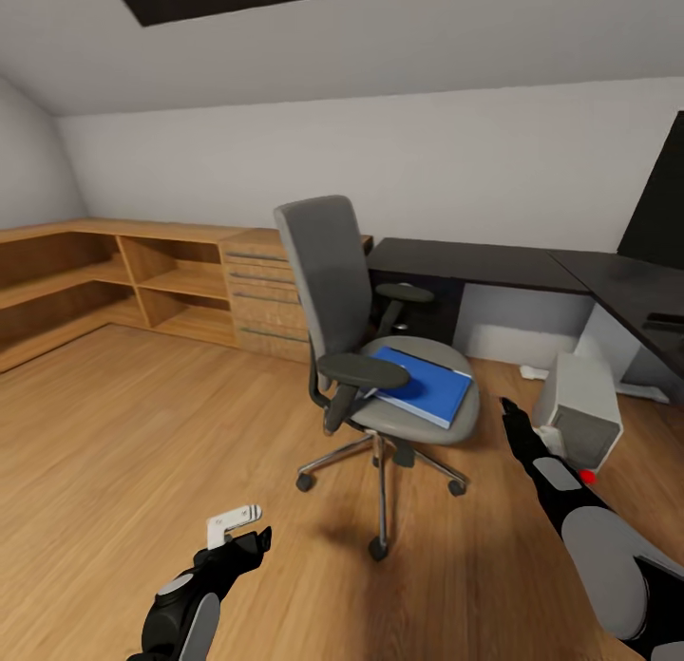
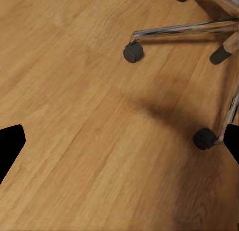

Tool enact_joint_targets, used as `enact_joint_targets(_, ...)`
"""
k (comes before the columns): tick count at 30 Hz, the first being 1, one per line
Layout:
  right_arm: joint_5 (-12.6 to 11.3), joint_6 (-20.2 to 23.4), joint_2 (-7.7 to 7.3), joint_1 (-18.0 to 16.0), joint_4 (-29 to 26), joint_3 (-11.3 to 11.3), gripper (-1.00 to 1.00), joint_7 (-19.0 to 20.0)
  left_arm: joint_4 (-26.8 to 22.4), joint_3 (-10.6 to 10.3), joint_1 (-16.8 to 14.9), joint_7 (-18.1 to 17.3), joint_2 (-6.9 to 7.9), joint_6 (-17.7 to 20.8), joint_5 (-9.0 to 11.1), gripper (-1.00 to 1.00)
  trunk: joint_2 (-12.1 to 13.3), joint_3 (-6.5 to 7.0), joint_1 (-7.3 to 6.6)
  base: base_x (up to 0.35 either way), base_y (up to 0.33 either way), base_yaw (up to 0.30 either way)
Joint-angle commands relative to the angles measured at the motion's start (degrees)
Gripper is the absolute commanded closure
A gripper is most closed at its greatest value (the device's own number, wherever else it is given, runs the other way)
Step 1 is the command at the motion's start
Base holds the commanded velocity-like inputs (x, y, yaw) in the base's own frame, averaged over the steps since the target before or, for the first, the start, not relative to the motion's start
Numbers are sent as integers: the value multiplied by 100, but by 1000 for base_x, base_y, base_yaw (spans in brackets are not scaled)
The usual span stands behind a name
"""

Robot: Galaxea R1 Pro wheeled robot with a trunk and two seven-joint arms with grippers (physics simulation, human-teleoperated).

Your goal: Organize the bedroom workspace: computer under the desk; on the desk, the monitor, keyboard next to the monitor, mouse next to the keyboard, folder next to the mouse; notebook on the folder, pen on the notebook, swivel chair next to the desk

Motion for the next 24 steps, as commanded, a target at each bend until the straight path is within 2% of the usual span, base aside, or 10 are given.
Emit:
enact_joint_targets(1, -53, 11, 0, -5, 8, -12, -100, 32, -8, -5, -2, 52, 0, 17, 61, -100, -2, -6, -1, 0, 0, -91)
enact_joint_targets(12, -36, 21, 4, -4, 8, -6, -100, 160, -7, -5, -2, 52, 0, 17, 56, -100, -2, -8, -1, 122, 0, -17)
enact_joint_targets(24, -35, 37, 0, -5, 8, -4, -100, 172, -7, -12, -2, 52, -1, 17, 59, -100, -2, -8, -1, 239, 0, 0)
